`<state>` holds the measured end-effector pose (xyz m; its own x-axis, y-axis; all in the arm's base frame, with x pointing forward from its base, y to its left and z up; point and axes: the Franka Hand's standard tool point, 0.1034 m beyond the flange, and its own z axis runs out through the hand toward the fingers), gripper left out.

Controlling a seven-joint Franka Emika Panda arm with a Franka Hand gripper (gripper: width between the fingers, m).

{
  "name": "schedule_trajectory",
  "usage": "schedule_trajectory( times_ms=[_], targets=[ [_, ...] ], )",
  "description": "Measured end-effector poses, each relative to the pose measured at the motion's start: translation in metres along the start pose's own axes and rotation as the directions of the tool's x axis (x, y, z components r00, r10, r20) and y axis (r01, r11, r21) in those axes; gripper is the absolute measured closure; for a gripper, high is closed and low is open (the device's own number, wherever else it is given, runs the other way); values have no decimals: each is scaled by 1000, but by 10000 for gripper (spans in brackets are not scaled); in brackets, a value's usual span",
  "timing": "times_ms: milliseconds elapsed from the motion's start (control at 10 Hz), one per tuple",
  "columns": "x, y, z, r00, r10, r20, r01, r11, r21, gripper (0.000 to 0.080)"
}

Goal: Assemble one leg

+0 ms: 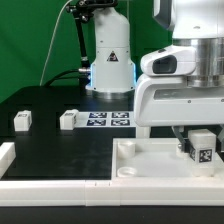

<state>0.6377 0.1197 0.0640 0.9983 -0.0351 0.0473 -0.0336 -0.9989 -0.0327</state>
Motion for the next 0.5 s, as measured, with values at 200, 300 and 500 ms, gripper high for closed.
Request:
schedule_trajectory(
  times_ms=[200,300,500],
  targets=[
    [0,0,0,983,181,1,-181,983,2,512],
    [0,0,0,966,258,0,-258,966,2,512],
    [-1,7,0,902,431,5,-431,902,-9,511]
  ],
)
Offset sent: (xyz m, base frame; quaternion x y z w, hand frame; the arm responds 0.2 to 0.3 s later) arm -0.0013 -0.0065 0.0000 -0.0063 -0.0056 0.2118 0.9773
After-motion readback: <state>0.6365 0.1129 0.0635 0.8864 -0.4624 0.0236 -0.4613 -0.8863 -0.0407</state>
